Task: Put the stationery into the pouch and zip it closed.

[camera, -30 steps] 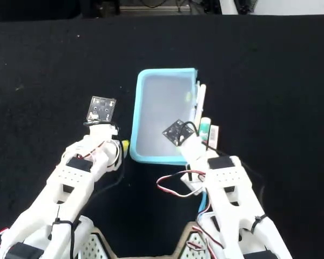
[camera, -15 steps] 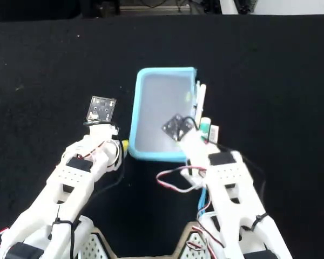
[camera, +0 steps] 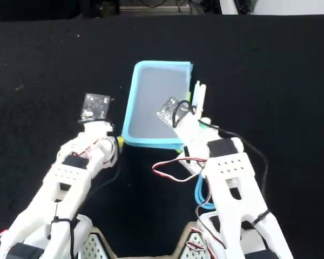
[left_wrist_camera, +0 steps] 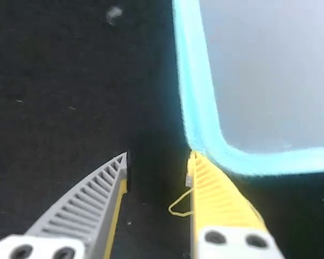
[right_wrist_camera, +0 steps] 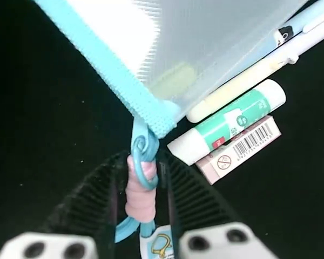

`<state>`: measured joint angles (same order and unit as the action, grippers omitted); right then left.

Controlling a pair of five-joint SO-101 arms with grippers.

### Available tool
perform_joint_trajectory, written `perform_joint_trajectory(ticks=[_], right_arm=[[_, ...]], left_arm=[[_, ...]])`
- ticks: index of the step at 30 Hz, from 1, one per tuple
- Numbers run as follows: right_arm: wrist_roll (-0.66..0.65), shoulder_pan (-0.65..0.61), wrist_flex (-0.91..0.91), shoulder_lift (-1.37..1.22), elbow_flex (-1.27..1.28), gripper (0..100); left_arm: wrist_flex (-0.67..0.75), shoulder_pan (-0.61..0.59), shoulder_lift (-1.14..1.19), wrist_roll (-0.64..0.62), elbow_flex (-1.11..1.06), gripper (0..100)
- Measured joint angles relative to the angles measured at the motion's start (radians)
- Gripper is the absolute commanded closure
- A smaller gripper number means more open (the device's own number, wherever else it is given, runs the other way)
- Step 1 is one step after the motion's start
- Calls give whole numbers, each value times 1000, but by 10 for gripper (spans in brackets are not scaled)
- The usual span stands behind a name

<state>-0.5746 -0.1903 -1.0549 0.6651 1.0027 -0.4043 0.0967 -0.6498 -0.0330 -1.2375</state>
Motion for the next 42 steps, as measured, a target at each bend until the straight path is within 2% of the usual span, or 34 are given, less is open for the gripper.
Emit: perform_joint_trajectory(ticks=[6,11,14,18,24,32,37,42], right_arm=[[0,0,0,0,29,988],[0,0,0,0,37,988],[0,0,0,0,37,988],[0,-6,-2,61,25,988],[8,-112,-86,198,-107,988],[176,-393,-8,269,-146,988],[213,-422,21,269,-146,988],[222,-427,109,270,-89,988]], left_arm=[[-152,-2,-109,5,74,815],[-167,87,-173,6,74,815],[-107,135,-173,8,35,815],[48,141,-109,8,-74,815],[153,141,15,6,-95,815],[149,140,68,8,-95,819],[68,144,41,8,-95,819],[48,140,-41,8,-106,819]])
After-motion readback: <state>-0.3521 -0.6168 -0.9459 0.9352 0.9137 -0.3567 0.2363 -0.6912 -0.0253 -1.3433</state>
